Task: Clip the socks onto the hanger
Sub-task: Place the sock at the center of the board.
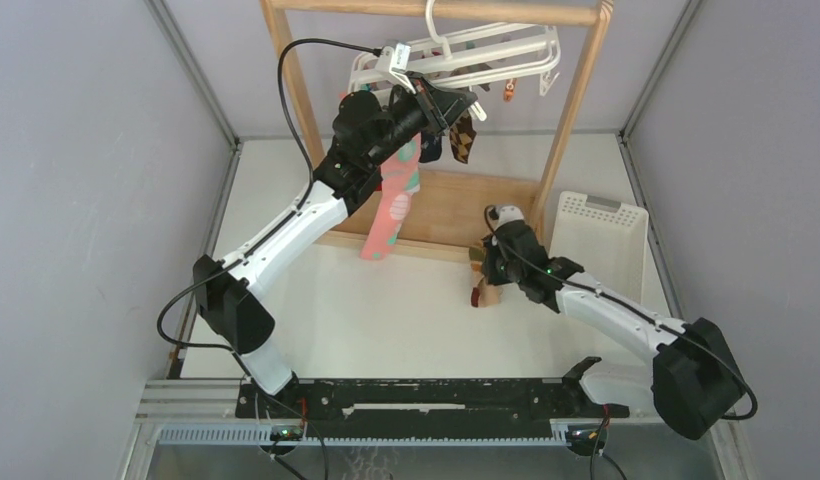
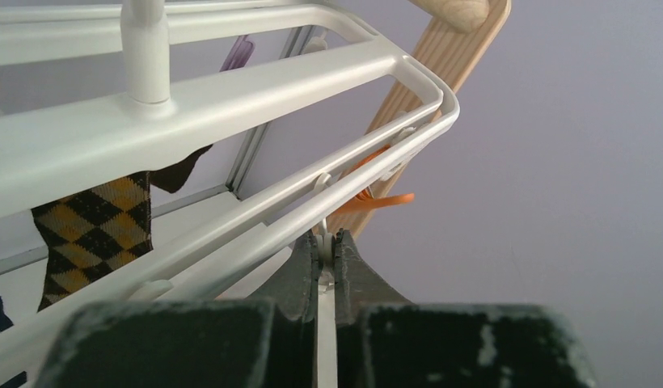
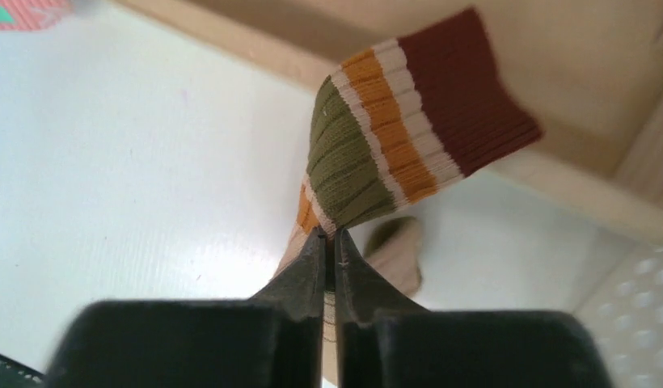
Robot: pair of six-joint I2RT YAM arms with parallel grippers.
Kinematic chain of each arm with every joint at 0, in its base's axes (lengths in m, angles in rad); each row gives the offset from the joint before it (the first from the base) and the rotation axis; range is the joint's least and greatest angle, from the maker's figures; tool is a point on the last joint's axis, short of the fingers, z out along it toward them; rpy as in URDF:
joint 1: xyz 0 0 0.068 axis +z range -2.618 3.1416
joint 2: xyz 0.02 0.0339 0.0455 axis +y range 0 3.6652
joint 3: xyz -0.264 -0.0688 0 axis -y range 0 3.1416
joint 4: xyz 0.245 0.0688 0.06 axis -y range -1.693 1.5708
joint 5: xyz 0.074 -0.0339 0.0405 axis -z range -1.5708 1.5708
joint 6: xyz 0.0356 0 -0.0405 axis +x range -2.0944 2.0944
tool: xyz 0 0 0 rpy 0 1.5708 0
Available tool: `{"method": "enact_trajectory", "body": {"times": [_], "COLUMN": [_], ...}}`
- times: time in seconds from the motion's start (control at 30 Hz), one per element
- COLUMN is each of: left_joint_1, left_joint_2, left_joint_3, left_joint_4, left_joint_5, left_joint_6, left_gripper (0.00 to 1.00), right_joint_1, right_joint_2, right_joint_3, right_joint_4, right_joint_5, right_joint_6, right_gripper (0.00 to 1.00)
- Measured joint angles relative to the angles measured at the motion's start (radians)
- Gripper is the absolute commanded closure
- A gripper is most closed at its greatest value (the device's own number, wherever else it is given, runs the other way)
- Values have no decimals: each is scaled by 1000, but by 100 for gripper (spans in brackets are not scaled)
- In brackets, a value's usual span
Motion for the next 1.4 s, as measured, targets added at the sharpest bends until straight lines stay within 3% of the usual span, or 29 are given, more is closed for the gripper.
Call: {"method": "enact_trajectory", "body": {"times": [0.03,0.07,0.17,0.6,0.83,1.07,1.2,1.4], "left_joint_1": [0,0,-2,-12,-19,-26,-26,-26], "left_joint_2": [-1,-2,-5,-5,-7,-7,-7,-7], "left_joint_3": [0,0,0,0,1,1,1,1], "left_joint_4": [-2,-2,-3,-5,-4,-5,-4,-5], "left_joint_5": [0,0,2,2,1,2,2,2], "left_joint_6": [0,0,0,0,0,-1,-1,0], "left_gripper": [100,100,100,100,100,100,100,100], "right_joint_1": [23,42,60,28,-47,-47,-47,-58], "right_joint_2": [11,23,54,-42,-39,42,101,152], "right_joint_3": [-13,-30,-65,-80,-112,-177,-216,-234], "right_joint_4": [3,11,23,109,158,222,324,449], "right_joint_5": [0,1,18,133,106,54,11,-59], "right_joint_6": [5,9,27,120,182,231,253,265], "right_gripper": [59,50,37,29,26,21,12,11]}}
